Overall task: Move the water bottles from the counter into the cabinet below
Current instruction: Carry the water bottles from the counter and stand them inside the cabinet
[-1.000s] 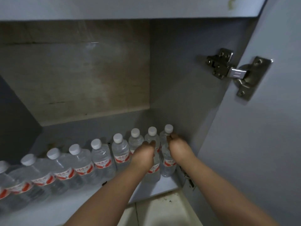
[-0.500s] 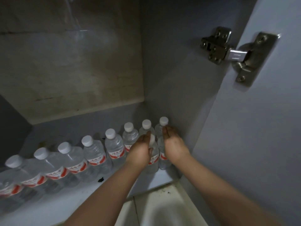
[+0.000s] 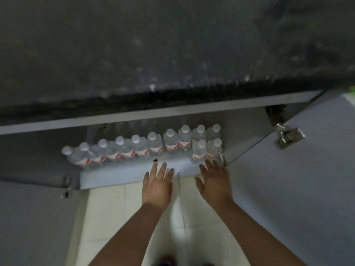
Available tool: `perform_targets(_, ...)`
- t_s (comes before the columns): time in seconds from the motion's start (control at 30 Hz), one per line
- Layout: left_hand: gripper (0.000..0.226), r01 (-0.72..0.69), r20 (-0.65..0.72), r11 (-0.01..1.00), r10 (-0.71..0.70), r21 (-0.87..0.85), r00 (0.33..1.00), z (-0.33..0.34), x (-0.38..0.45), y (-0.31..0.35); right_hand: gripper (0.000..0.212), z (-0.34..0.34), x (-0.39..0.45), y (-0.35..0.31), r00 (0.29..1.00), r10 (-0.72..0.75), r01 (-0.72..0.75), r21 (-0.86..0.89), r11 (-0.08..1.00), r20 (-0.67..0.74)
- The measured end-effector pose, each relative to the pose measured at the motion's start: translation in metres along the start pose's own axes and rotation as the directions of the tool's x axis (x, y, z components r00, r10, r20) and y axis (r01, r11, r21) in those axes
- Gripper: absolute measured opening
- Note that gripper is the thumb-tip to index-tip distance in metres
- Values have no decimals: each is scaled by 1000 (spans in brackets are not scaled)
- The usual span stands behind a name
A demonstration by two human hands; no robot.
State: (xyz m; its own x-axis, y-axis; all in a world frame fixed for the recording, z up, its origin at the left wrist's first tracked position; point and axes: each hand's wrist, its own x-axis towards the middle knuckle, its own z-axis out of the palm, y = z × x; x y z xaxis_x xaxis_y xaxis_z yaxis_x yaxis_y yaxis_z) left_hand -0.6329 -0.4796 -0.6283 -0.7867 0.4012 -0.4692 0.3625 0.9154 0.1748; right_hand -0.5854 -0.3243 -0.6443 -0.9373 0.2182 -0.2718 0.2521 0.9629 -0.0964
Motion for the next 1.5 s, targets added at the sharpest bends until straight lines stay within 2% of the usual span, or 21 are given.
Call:
perform_targets(0.1, 48, 93, 53, 994, -90, -59, 995, -31, -61, -6, 55, -46, -40, -31, 997, -59, 60, -8, 998, 45)
perform_targets(0.17, 44, 92, -6, 994, -92, -64, 996, -49, -93, -10, 58, -69, -59, -46, 995, -77, 79, -15, 997, 67)
perform_targets(0.3, 48, 207, -27, 978, -207, -7, 978, -102, -169, -29, 53, -132, -95, -81, 976, -194, 196, -8, 981, 103)
perform_targets(0.37, 46, 259, -87, 964, -264, -59, 961, -136, -205, -35, 52, -163, -106, -100, 959, -269, 271, -20, 962, 89)
perform_targets(0.4, 46, 305, -87, 944, -317, -126, 945, -150, -221, -40, 52, -175, -110, -112, 949, -308, 310, -23, 950, 62)
perform_targets(0.57, 49, 438, -288, 865, -497, -246, 819, -206, -288, -81, 45, -239, -123, -187, 881, -468, 472, 92, 877, -64)
perform_targets(0.67, 47, 509, -329, 809, -586, -294, 741, -234, -318, -111, 48, -272, -121, -240, 817, -563, 570, 29, 821, -123)
perform_targets(0.77, 48, 532, -442, 801, -597, -276, 669, -265, -342, -155, 50, -306, -110, -298, 759, -625, 635, -4, 772, -181)
perform_targets(0.87, 42, 564, -504, 767, -633, -306, 588, -296, -362, -210, 41, -337, -98, -357, 719, -625, 665, 38, 746, -303)
perform_targets(0.97, 46, 565, -529, 762, -636, -316, 561, -319, -368, -266, 48, -365, -78, -412, 733, -621, 654, 34, 756, -279)
perform_targets(1.13, 51, 541, -528, 754, -651, -372, 545, -347, -359, -347, 49, -387, -42, -486, 778, -541, 585, 54, 809, -319)
perform_targets(1.37, 61, 531, -375, 694, -714, -486, 591, -371, -298, -410, 50, -376, 13, -539, 848, -481, 512, 113, 851, -223)
perform_targets(1.5, 54, 522, -270, 603, -770, -603, 578, -379, -248, -436, 50, -368, 64, -584, 851, -500, 519, 118, 846, -162)
